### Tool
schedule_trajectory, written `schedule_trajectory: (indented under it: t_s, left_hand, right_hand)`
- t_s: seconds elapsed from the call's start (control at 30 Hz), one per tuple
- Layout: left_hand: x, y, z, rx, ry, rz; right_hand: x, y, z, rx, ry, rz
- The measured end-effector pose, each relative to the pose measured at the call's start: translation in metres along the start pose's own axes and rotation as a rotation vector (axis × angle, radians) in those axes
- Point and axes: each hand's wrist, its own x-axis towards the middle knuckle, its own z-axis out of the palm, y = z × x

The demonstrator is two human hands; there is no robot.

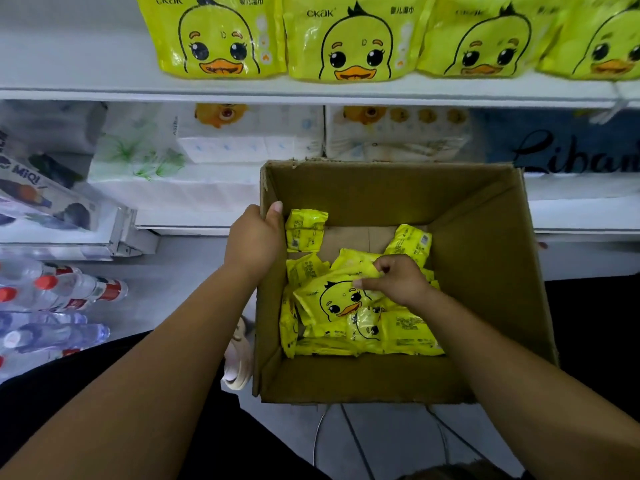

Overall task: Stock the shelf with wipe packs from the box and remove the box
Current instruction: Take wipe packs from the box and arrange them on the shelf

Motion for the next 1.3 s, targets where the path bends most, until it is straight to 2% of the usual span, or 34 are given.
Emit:
schedule_trajectory:
  t_s: [0.1, 0.23, 0.3, 0.4, 0.47, 0.63, 0.8, 0.97, 1.17, 1.3]
  left_hand:
    - [-0.003, 0.017, -0.012, 0.072, -0.040, -0.012]
    - [-0.035, 0.047, -0.033, -0.114, 0.053, 0.262]
    - [-0.048, 0.056, -0.039, -0.284, -0.072, 0.188]
    - [-0.063, 0.066, -0.049, -0.589, -0.372, 0.047]
    - [-0.074, 0.071, -0.052, -0.780, -0.525, 0.016]
    - [-0.089, 0.079, -0.055, -1.072, -0.630, 0.020]
    - [-0.088, 0.079, -0.061, -1.230, -0.584, 0.071]
    - [-0.081, 0.079, -0.074, -1.175, -0.633, 0.077]
    - [-0.078, 0.078, -0.081, -1.160, -0.525, 0.101]
    - [-0.077, 0.080, -0.093, -1.172, -0.522, 0.077]
  right_hand:
    - [-0.033, -0.028, -0.025, 0.224, 0.083, -0.032]
    - [-0.073, -0.065, -0.057, 0.492, 0.144, -0.015]
    - [-0.087, -0.083, -0.069, 0.585, 0.132, -0.004]
    - [-0.106, -0.112, -0.077, 0.721, 0.083, -0.026]
    - [-0.117, -0.131, -0.077, 0.766, 0.056, -0.049]
    - [-0.139, -0.168, -0.076, 0.836, 0.056, -0.106]
    - [-0.141, -0.191, -0.070, 0.776, 0.072, -0.168]
    - [-0.142, -0.202, -0.072, 0.716, 0.047, -0.218]
    - [-0.136, -0.215, -0.070, 0.654, 0.223, -0.328]
    - [-0.128, -0.227, -0.066, 0.782, 0.269, -0.327]
